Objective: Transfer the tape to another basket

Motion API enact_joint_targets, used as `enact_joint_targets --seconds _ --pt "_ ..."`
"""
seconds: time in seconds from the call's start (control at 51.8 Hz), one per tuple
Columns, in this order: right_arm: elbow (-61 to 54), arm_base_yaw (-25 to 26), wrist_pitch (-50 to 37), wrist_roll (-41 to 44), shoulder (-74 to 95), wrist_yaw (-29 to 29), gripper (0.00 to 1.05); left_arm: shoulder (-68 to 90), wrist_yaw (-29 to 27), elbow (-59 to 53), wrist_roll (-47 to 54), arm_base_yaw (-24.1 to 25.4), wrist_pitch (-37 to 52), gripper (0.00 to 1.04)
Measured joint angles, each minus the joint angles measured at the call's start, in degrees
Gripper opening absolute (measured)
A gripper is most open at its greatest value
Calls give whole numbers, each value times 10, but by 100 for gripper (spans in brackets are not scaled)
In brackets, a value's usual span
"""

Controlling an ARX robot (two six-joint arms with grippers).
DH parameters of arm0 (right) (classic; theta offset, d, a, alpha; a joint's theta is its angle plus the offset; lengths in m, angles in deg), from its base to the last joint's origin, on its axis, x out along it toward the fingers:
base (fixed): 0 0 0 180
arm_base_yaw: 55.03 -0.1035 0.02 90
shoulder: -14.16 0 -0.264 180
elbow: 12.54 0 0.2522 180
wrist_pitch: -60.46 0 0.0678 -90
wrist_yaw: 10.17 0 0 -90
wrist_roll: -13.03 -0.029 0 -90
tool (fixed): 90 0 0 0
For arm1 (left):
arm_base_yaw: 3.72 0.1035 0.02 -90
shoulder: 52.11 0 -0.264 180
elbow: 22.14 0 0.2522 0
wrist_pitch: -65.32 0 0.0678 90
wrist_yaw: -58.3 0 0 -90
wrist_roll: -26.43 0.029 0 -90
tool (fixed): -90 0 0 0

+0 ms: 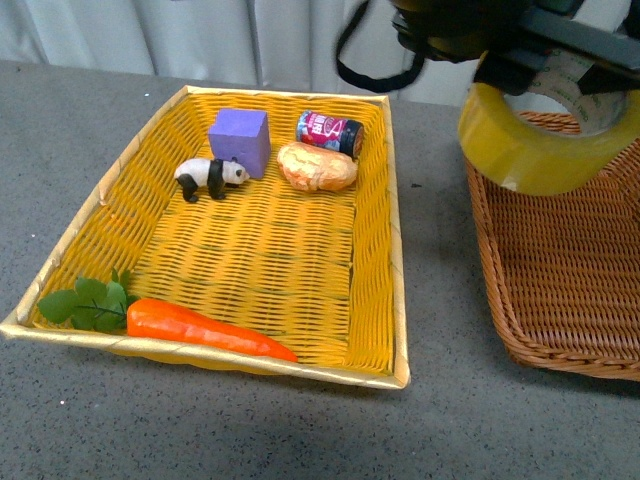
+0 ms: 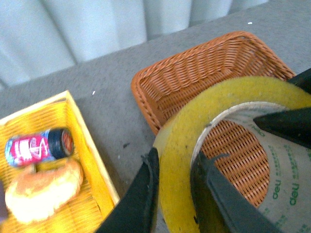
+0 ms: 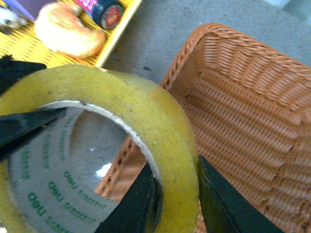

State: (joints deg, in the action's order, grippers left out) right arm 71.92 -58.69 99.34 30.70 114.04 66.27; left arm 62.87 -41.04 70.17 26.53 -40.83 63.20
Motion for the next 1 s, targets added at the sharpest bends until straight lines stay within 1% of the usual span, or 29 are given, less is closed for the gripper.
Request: enact_joint_targets --seconds 0.039,0.077,0.135,0.154,0.193,0.212,0.309,0.386,0.425,0.444,0.502,0.521,0.599,0.676,0.83,0.888,0.927,1.004 --pt "6 1 3 -6 0 1 18 0 -43 -2 -41 -5 6 22" --pt "11 2 7 -23 1 10 17 0 -65 -3 -86 -8 12 29" --pt "15 7 6 -47 3 9 16 0 -72 -4 -137 -8 12 36" --pt "16 10 6 -61 5 9 16 0 -72 -3 -162 -7 14 40" --pt "18 14 6 -80 6 9 16 0 -76 -3 -182 -7 16 43" --pt "19 15 6 -95 7 11 16 0 -76 -3 -206 -5 17 46" --pt "23 18 5 -138 12 17 16 1 -71 -3 -264 -2 23 51" --pt "26 22 5 -161 17 9 16 5 -50 -3 -301 2 31 56" --pt "30 27 5 -154 18 2 16 6 -19 -4 -314 7 40 63" --pt "31 28 5 -153 18 1 16 6 -17 -4 -316 7 42 64" --pt "34 37 3 -147 18 2 16 7 -7 -4 -319 9 49 74" --pt "35 37 0 -151 19 7 16 7 -14 -4 -322 9 56 76" --pt "43 40 0 -152 26 11 15 8 -8 -4 -319 9 81 76" --pt "47 43 -5 -150 31 15 15 9 0 -3 -313 9 82 76" --pt "48 52 -1 -152 36 -10 15 11 -16 17 -278 6 34 76" --pt "49 56 6 -148 35 -20 15 11 -33 22 -250 0 28 76" --pt "46 57 1 -137 31 -14 15 11 -46 28 -210 -3 14 75" --pt "43 59 0 -130 24 -10 15 11 -40 45 -167 -4 -19 74"
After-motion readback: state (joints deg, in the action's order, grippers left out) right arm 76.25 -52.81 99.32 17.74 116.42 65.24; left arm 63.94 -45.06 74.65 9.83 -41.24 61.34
